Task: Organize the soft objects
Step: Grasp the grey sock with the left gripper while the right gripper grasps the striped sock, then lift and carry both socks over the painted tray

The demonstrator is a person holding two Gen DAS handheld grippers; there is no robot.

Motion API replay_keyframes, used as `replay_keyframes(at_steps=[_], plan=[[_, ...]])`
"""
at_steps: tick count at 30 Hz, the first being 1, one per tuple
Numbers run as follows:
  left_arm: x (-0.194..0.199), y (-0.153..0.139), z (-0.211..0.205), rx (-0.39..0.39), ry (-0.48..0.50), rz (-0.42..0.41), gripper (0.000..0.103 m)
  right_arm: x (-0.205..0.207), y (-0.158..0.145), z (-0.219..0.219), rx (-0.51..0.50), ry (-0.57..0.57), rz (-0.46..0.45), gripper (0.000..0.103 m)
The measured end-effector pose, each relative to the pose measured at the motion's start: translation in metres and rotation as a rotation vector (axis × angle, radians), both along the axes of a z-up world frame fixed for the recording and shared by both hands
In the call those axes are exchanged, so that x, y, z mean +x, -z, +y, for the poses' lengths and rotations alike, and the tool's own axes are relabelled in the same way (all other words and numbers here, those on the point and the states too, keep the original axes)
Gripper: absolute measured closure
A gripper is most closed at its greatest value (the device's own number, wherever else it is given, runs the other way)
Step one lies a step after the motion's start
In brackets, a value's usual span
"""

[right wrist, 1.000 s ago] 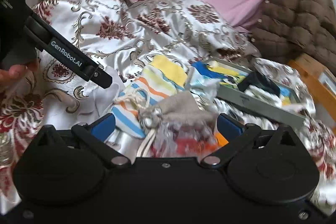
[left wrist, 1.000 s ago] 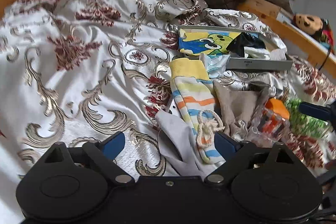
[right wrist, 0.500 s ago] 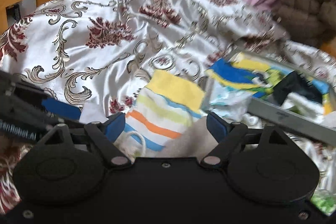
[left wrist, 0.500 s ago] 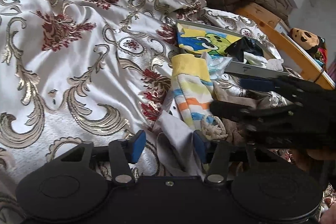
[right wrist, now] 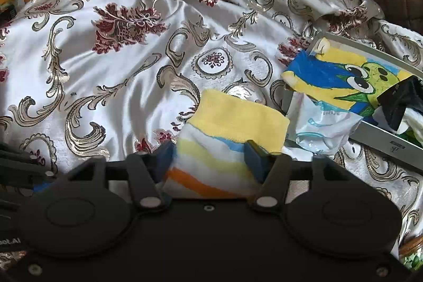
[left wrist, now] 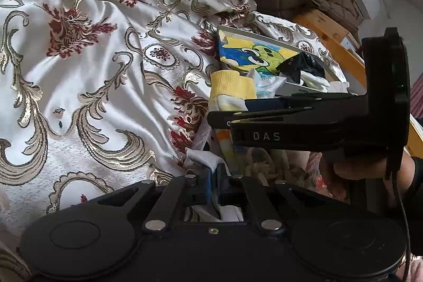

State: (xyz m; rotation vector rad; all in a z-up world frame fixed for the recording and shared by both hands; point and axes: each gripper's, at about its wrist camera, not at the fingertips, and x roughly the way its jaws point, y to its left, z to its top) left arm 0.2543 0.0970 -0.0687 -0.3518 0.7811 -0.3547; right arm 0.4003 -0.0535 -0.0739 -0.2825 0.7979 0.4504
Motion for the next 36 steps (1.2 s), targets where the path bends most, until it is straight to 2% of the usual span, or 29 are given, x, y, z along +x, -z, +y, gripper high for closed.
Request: replay_keyframes(at_steps=[1,3,6,8,14,26,32,36], plan=[[0.0,0.0,0.001,-0.005,-0.005,0.002,0.101,0.0,0.001,0.003,0.004,0.004,0.0,0.063],[0.001,-0.002,0.004,-0.011,-0.015,0.0,0.102,0.001,0.0,0.004,0.014,0.012,0.006,0.08],[0.003,-0.009,0.012,-0.023,-0.044,-0.012,0.102,-0.001,-0.003,0.002,0.016,0.032,0.018,0.093],[0.004,-0.014,0.02,-0.035,-0.068,-0.021,0.102,-0.001,-0.004,-0.001,0.02,0.041,0.022,0.095],[0.007,-0.028,0.041,-0.065,-0.138,-0.046,0.102,-0.012,-0.022,-0.016,0.103,0.09,0.024,0.097],[0.008,-0.059,0.058,-0.075,-0.187,-0.157,0.102,-0.037,-0.09,-0.006,0.164,0.023,-0.073,0.097],[0.031,-0.087,0.063,-0.097,-0.239,-0.237,0.102,-0.023,-0.128,-0.008,0.228,0.029,-0.15,0.098],[0.056,-0.108,0.053,-0.102,-0.237,-0.284,0.102,-0.002,-0.153,-0.022,0.25,0.064,-0.198,0.098]])
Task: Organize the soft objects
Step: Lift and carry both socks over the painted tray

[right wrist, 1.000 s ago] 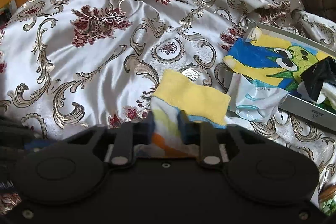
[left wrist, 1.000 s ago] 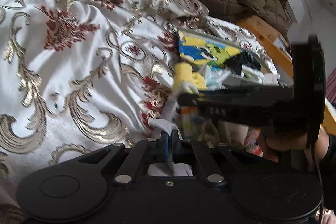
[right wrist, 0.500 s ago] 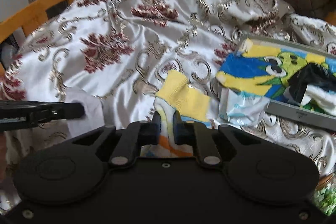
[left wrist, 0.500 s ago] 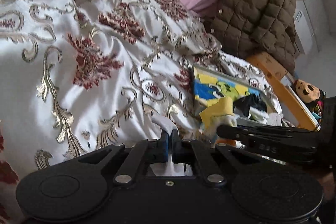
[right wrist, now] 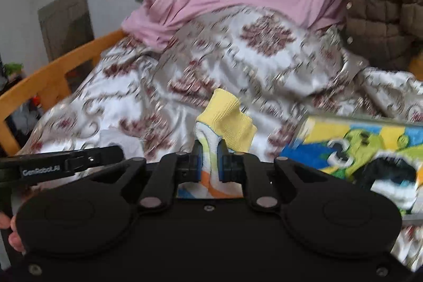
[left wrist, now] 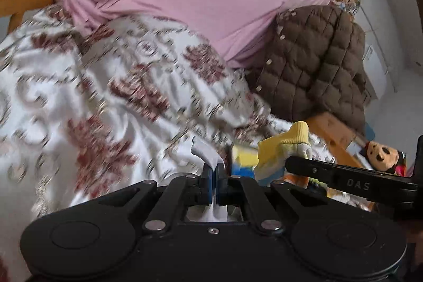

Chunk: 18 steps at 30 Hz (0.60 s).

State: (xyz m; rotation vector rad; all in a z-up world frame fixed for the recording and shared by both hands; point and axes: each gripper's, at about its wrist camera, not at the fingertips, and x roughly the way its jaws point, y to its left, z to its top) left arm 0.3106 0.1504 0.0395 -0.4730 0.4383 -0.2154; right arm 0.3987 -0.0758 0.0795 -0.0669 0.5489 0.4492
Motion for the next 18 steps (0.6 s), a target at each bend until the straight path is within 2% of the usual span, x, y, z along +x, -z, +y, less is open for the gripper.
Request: replay_keyframes(at_steps=[5,9,18], plan=[[0.04,-0.022,-0.031,0.018,0.032,-0.056,0.102,0.033,-0.025,-0.023,-0.018,0.06,-0.043,0.098],[0.071,-0.027,-0.068,0.034,0.068,-0.091,0.102,0.063,-0.034,-0.054,-0.021,0.124,-0.079,0.098],[0.139,-0.01,-0.158,-0.004,0.133,-0.062,0.102,0.095,-0.014,-0.131,0.047,0.275,-0.046,0.098]])
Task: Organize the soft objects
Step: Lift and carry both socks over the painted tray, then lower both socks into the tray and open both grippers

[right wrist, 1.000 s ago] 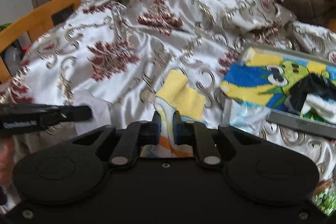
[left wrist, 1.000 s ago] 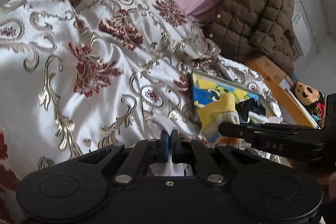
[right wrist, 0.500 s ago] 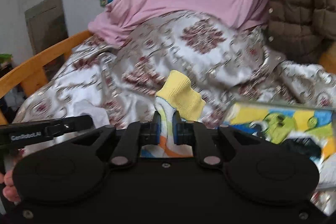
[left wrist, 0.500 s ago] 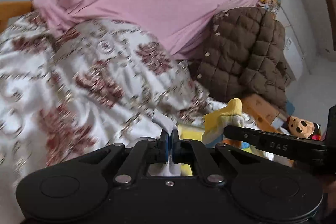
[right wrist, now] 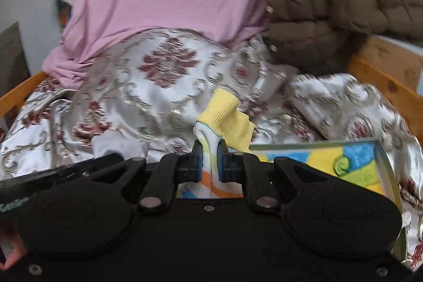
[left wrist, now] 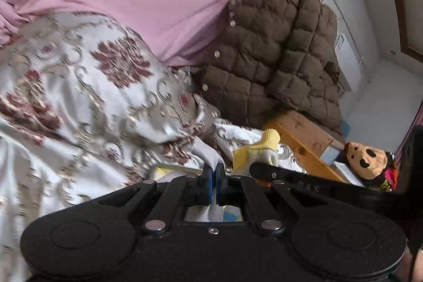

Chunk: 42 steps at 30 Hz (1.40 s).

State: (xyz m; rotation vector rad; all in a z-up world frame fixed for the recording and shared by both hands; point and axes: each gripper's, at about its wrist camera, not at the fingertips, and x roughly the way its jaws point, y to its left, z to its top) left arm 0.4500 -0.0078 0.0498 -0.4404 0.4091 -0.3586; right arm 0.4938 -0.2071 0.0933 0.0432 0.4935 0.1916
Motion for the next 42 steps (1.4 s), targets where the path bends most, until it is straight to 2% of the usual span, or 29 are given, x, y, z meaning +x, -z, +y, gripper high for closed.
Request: replay_keyframes(at_steps=[5,12,19,27,30,34,36,40,42], plan=[[0.022,0.03,-0.035,0.017,0.013,0.072,0.102,-0.01,0.023,-0.036,0.007,0.038,0.023,0.098],[0.026,0.058,-0.059,0.088,0.037,0.132,0.102,-0.013,0.055,-0.07,0.006,0.077,0.051,0.098],[0.028,0.068,-0.076,0.191,0.048,0.201,0.101,-0.031,0.07,-0.088,0.003,0.117,0.085,0.096],[0.021,0.065,-0.081,0.228,0.04,0.221,0.09,-0.042,0.077,-0.097,-0.007,0.139,0.095,0.091],[0.019,0.061,-0.08,0.228,0.032,0.221,0.086,-0.044,0.076,-0.098,-0.011,0.146,0.097,0.083],[0.014,0.052,-0.076,0.23,0.015,0.207,0.07,-0.047,0.071,-0.101,-0.01,0.153,0.079,0.071],[0.01,0.048,-0.073,0.226,0.006,0.199,0.064,-0.053,0.066,-0.104,-0.005,0.157,0.062,0.056],[-0.003,0.034,-0.069,0.228,-0.01,0.169,0.048,-0.067,0.054,-0.107,0.003,0.156,0.03,0.048],[-0.01,0.025,-0.066,0.222,-0.017,0.151,0.038,-0.077,0.045,-0.108,0.011,0.156,0.011,0.04]])
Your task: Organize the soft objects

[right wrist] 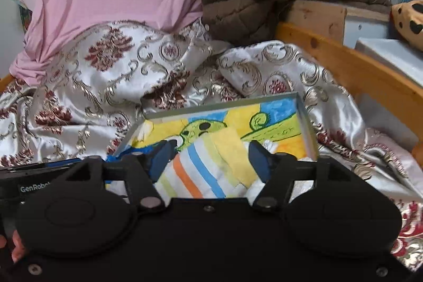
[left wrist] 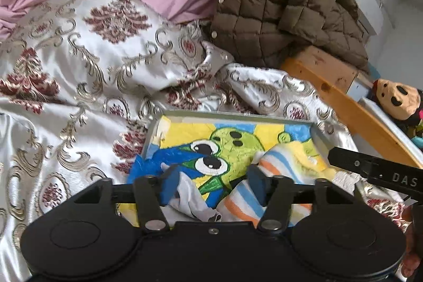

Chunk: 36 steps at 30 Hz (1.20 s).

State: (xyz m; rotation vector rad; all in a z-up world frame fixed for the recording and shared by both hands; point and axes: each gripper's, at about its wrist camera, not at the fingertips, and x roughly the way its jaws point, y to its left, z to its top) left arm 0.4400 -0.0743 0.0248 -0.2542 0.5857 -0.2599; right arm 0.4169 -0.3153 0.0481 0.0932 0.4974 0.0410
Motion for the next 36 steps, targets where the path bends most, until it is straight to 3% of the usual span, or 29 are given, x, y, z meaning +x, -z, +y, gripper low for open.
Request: replay_keyframes(at_steps=[5,9,18,23,36], plan=[[-0.026,-0.025,0.009,-0.019,-0.023,-0.054,0.01,-0.028,-0.023,-0.003,0.02,-0.001,-0.058,0.019],[-0.054,-0.044,0.016,-0.025,-0.035,-0.106,0.004,-0.061,-0.042,-0.004,0.038,-0.001,-0.119,0.001],[-0.125,-0.08,0.03,-0.057,-0.054,-0.213,0.001,-0.134,-0.075,0.007,0.014,-0.045,-0.196,0.001],[-0.173,-0.094,0.032,-0.027,-0.044,-0.267,0.001,-0.176,-0.086,0.02,0.008,-0.069,-0.242,0.001],[-0.278,-0.089,0.058,0.027,-0.079,-0.301,0.001,-0.27,-0.074,0.036,-0.002,-0.031,-0.26,0.001]])
